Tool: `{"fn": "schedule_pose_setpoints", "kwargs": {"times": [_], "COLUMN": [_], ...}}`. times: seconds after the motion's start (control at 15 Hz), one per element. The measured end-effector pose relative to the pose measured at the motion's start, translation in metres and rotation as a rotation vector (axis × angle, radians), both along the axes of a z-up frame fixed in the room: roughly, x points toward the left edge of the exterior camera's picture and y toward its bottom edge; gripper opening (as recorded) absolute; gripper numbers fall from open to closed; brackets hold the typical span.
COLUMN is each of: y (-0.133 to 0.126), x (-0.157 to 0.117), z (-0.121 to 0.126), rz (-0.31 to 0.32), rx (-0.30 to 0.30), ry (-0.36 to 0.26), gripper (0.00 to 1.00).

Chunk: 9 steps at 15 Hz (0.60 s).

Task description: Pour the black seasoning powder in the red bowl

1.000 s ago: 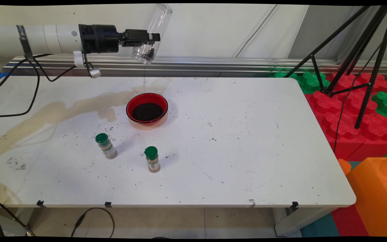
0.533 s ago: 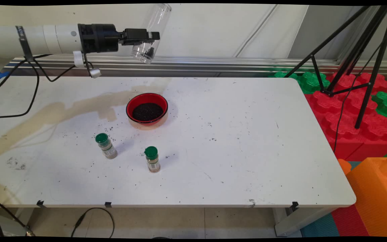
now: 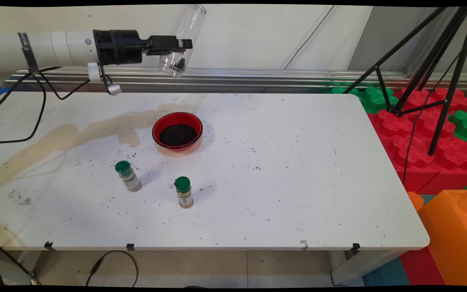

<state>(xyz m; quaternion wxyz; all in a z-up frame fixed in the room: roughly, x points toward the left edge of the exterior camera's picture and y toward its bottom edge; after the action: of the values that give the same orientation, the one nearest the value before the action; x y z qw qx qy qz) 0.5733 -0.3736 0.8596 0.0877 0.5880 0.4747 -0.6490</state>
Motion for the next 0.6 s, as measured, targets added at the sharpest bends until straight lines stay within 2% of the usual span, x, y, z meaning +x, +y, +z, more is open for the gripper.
{"fn": "schedule_pose_setpoints", "kwargs": {"times": [0.33, 0.6], "y": [0.0017, 0.0035], "x": [0.0006, 0.0021], "z": [-0.0032, -0.0068], "rz": [0.009, 0.034], "rx": [0.045, 0.121], "ry": [0.022, 0.068], "gripper": [0.00, 0.00]}}
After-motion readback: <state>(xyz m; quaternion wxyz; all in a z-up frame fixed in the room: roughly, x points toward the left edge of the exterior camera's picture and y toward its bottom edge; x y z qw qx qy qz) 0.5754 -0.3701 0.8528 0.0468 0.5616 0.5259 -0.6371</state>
